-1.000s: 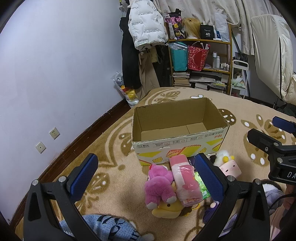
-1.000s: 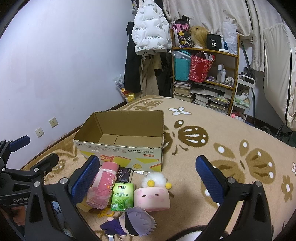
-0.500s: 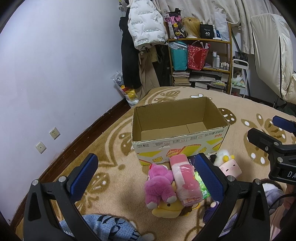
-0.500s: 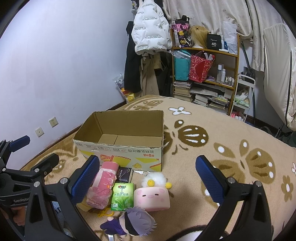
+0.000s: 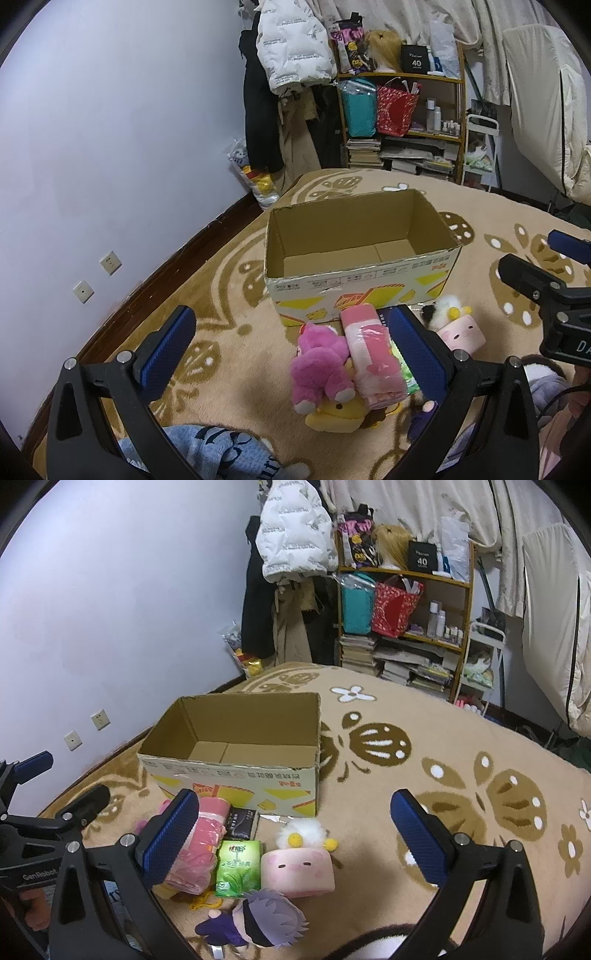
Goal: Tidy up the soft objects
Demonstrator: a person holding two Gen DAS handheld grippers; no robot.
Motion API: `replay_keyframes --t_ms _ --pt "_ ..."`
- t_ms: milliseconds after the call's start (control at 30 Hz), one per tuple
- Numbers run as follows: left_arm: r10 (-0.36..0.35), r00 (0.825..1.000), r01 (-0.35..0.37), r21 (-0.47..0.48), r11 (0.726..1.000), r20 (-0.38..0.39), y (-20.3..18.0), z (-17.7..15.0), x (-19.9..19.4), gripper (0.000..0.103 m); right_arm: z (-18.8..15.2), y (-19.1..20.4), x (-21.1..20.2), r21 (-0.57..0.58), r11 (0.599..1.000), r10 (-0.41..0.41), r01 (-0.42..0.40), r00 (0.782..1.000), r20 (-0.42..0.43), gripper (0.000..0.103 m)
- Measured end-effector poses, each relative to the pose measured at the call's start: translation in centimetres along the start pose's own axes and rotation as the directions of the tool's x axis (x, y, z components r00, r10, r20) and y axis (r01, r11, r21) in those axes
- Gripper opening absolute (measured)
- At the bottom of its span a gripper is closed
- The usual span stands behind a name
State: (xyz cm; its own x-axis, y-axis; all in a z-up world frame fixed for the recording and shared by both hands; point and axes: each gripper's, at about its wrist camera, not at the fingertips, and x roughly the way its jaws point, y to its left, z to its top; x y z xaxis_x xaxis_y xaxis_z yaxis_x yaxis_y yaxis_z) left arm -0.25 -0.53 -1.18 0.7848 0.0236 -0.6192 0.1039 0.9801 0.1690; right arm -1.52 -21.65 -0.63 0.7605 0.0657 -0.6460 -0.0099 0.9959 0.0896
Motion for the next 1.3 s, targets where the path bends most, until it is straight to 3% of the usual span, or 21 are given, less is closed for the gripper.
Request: replay_keyframes --t_ms 167,333,667,1033,1133,1300 --pt "-0.001 1.0 0.0 -0.021 1.0 -0.027 0.5 -0.2 0.5 0.103 0.3 -0.4 1.3 0.032 0.999 -0.001 0.003 0.998 -0.062 0.103" --pt "-0.002 0.995 -0.001 -0.03 1.0 -0.099 0.7 0.3 2.1 0.103 0.8 -0.4 1.9 0.049 0.999 0.007 -0.004 0.997 -0.071 0.103" --pt "-0.031 0.983 0.023 -0.046 0.999 -0.181 1.2 1.9 5.0 0.103 1.8 0.7 4.6 0.015 1.0 0.019 -0.017 0.992 -0.128 0.103" --pt "-0.13 0.943 0.111 -0.077 0.991 -0.307 0.8 2.7 9.9 0.103 1.0 0.1 8.3 0.043 0.999 0.018 -0.007 0.969 -0.245 0.103" --pt "-0.124 0.94 0.111 -0.059 0.992 -0.319 0.4 2.5 11.0 0.103 0.7 0.1 9.2 0.045 0.999 0.018 -0.006 0.962 -0.271 0.103" --pt "-0.124 0.915 0.107 -0.065 0.992 -0.385 0.4 1.2 13.2 0.103 -0.2 -0.1 10.4 0.042 0.999 0.0 0.015 0.944 -0.331 0.103"
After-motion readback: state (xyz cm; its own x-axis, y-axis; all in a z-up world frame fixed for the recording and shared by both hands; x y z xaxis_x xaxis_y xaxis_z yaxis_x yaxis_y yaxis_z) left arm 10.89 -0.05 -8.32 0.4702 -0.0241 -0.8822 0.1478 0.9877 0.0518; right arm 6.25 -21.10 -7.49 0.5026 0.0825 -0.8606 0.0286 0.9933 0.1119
